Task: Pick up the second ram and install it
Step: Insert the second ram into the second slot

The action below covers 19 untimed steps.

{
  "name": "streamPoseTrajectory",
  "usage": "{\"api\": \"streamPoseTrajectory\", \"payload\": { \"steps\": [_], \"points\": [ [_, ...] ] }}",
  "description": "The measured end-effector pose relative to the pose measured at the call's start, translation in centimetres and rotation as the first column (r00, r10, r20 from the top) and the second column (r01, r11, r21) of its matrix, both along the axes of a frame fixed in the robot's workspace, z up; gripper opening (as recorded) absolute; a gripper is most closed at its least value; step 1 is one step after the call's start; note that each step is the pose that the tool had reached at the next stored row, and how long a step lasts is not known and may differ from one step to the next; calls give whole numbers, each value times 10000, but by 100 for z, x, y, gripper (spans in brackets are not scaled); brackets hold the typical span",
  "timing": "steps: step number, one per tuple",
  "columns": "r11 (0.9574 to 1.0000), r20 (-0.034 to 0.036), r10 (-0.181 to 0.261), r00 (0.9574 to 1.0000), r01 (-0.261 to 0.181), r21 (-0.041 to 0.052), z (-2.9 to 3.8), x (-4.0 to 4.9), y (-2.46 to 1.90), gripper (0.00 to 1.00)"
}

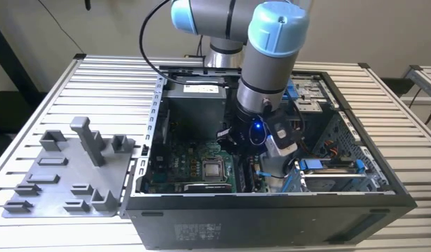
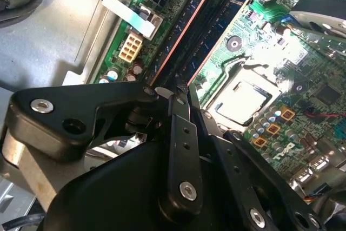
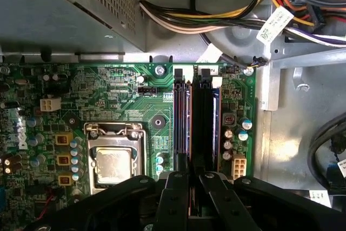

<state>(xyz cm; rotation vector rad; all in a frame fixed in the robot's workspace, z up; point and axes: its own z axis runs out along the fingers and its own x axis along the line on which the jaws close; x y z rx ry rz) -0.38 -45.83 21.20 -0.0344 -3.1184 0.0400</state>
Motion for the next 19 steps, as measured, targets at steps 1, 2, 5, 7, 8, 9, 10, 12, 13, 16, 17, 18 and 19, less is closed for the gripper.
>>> {"api": "streamPoseTrajectory", "payload": {
  "steps": [1,2,5,7,8,9,10,12,13,16,17,18,19],
  "points": [
    [10000,1,0,10000,0,1,-1,0,0,14],
    [10000,1,0,10000,0,3,-2,0,0,14],
    [10000,1,0,10000,0,3,-4,0,0,15],
    [10000,1,0,10000,0,4,-6,0,1,22],
    [10000,0,0,10000,0,3,-6,0,0,22],
    [10000,0,-1,10000,1,4,11,0,0,22],
    [10000,2,-1,10000,1,6,50,0,1,22],
    [10000,0,-2,10000,2,4,139,0,0,22],
    [10000,0,-2,10000,2,4,185,0,0,22],
    [10000,-3,-1,10000,1,2,308,0,0,22],
    [10000,-2,0,10000,0,4,308,1,1,22],
    [10000,-2,-1,10000,1,5,308,1,1,22],
    [10000,-1,-1,10000,1,8,308,1,1,22]
  ]
}}
